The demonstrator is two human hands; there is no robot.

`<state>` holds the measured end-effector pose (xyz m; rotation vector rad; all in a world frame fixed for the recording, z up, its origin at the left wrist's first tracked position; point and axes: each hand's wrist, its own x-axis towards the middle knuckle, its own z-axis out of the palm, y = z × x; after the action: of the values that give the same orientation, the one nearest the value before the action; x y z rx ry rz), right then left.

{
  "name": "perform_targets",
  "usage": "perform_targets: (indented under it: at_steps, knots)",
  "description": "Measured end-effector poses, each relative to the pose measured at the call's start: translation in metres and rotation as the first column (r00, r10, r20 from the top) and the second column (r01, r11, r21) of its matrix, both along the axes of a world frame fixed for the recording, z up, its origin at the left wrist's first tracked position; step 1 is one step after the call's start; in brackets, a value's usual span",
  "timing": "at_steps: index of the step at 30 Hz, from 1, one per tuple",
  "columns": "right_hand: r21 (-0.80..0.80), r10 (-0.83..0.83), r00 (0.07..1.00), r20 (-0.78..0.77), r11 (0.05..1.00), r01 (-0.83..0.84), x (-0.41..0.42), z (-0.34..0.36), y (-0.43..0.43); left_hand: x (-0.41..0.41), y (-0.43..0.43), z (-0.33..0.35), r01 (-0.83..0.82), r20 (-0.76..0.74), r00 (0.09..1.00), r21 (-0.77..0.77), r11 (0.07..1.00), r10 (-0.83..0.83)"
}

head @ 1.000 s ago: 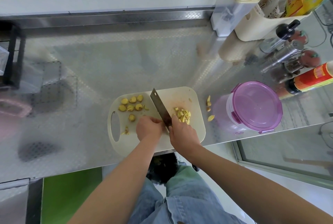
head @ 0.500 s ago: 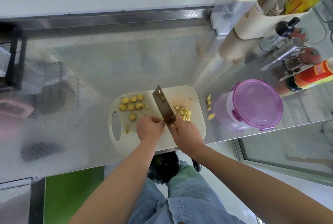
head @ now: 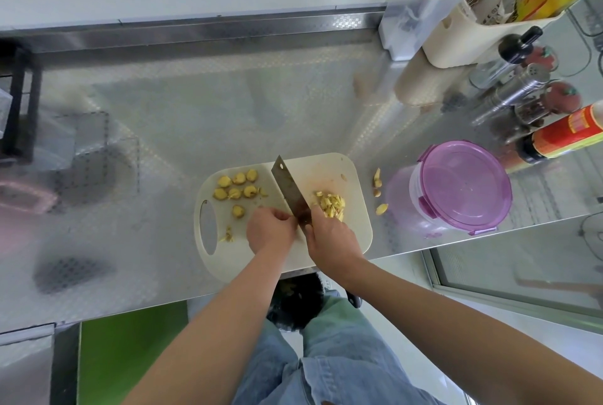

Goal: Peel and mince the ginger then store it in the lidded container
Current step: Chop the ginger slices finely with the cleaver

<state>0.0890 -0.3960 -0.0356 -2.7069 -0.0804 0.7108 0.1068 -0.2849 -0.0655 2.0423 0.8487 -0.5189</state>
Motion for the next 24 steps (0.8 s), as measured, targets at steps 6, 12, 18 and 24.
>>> perform_targets:
  at_steps: [6,12,18,24]
  knots:
    - [-0.006,0.002,1.0,-0.017,1.0,-0.002,0.001,-0.006,0.003,0.003,0.001,0.001,0.012,-0.03,0.999,0.009,1.0,-0.012]
    - [0.063,-0.075,0.997,0.007,0.995,0.075,0.004,-0.007,-0.004,0.001,0.002,0.001,0.07,-0.009,0.998,0.041,0.997,-0.069]
    - [0.192,-0.159,0.987,0.034,0.97,0.149,0.008,-0.006,-0.008,-0.009,0.004,0.002,0.133,0.072,0.988,0.079,0.988,-0.139]
    - [0.211,-0.112,0.994,0.01,0.972,0.108,-0.009,-0.007,0.005,-0.019,0.018,0.015,0.121,0.236,0.956,0.227,0.966,-0.176]
